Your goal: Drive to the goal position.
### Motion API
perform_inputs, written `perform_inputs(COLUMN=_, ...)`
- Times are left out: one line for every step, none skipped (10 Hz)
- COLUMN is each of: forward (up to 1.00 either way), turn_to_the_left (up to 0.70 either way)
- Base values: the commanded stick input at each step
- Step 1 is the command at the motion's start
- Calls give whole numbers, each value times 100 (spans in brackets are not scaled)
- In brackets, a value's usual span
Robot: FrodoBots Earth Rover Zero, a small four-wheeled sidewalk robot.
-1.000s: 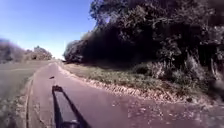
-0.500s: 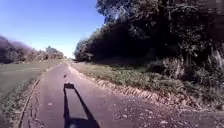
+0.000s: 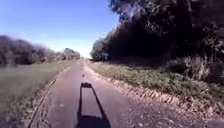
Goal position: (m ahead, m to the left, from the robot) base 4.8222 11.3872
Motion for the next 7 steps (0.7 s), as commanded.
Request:
perform_inputs(forward=0, turn_to_the_left=0)
perform_inputs(forward=0, turn_to_the_left=0)
perform_inputs(forward=12, turn_to_the_left=0)
perform_inputs(forward=39, turn_to_the_left=0)
perform_inputs(forward=85, turn_to_the_left=0)
perform_inputs(forward=85, turn_to_the_left=0)
perform_inputs(forward=85, turn_to_the_left=0)
